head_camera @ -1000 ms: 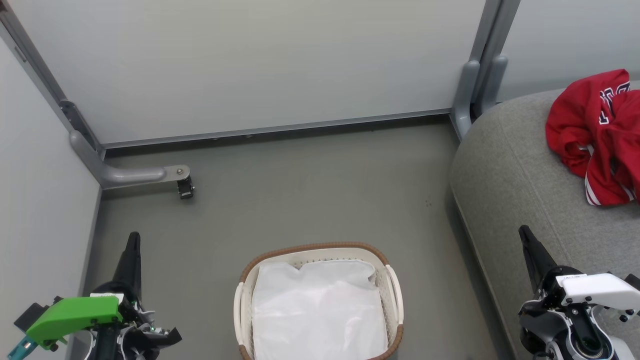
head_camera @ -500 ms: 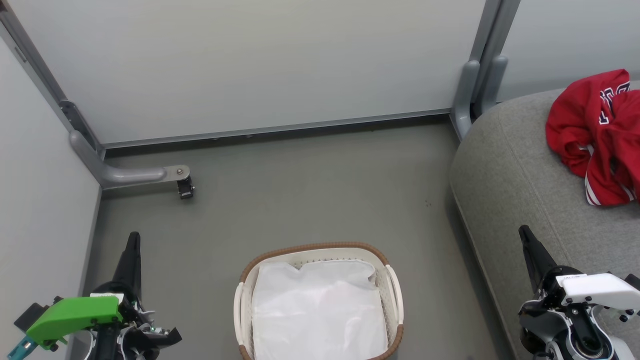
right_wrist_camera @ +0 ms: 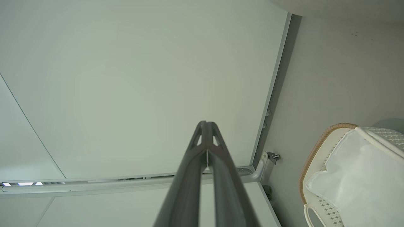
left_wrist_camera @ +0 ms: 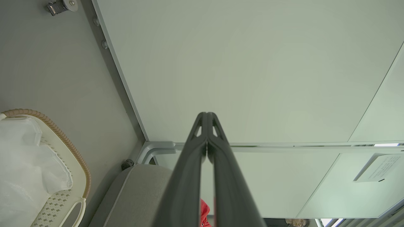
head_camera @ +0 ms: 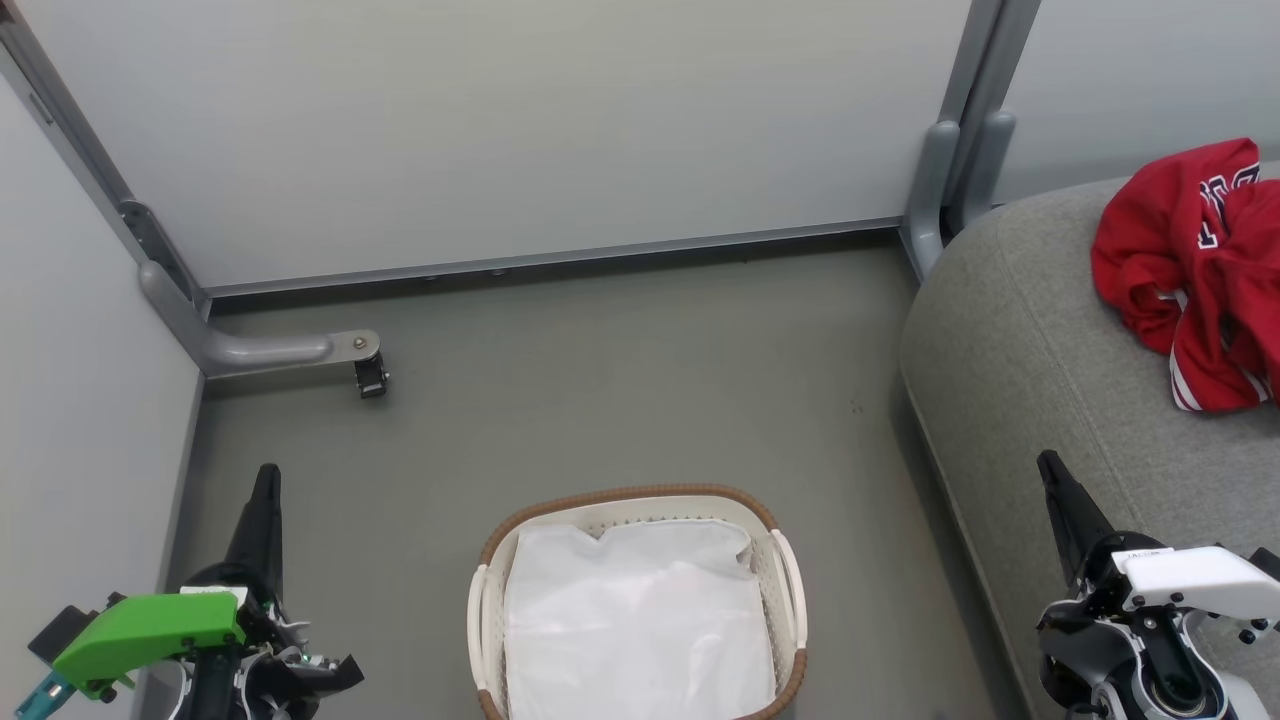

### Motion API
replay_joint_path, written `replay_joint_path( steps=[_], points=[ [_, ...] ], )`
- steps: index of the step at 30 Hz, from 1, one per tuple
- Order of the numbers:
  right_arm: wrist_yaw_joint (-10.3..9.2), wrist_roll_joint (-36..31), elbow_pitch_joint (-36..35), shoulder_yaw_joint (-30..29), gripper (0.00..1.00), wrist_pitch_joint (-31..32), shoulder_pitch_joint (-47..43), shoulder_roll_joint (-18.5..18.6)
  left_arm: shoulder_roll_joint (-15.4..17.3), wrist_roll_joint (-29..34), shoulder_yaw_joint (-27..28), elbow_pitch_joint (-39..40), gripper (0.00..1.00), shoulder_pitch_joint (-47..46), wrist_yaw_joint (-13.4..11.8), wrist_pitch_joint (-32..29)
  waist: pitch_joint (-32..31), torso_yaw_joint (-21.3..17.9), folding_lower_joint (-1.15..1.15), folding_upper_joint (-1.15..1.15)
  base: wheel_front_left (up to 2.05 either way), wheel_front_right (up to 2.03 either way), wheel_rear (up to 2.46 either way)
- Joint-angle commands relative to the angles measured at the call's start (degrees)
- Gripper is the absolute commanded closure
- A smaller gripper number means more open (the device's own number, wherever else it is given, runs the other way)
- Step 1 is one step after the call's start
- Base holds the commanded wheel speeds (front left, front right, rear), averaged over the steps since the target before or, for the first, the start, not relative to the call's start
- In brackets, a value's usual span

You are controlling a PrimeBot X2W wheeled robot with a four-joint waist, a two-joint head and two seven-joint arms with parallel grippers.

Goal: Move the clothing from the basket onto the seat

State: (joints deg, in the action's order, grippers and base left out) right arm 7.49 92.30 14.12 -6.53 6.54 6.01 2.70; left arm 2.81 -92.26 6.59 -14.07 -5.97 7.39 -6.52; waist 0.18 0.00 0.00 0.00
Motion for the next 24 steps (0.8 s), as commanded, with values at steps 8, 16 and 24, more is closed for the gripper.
replay_joint_path(
  steps=[8, 16, 24],
  points=[
    [0.00, 0.2, -0.2, -0.1, 1.00, 0.2, 0.4, 0.3, 0.1, -0.3, 0.1, 0.1, 1.00, -0.5, 0.3, -0.2, 0.0, 0.0, 0.00, 0.00, 0.00, 0.00, 0.00],
    [0.00, 0.2, -0.2, -0.1, 1.00, 0.2, 0.4, 0.3, 0.1, -0.3, 0.1, 0.1, 1.00, -0.5, 0.3, -0.2, 0.0, 0.0, 0.00, 0.00, 0.00, 0.00, 0.00],
    [0.00, 0.2, -0.2, -0.1, 1.00, 0.2, 0.4, 0.3, 0.1, -0.3, 0.1, 0.1, 1.00, -0.5, 0.3, -0.2, 0.0, 0.0, 0.00, 0.00, 0.00, 0.00, 0.00]
  ],
)
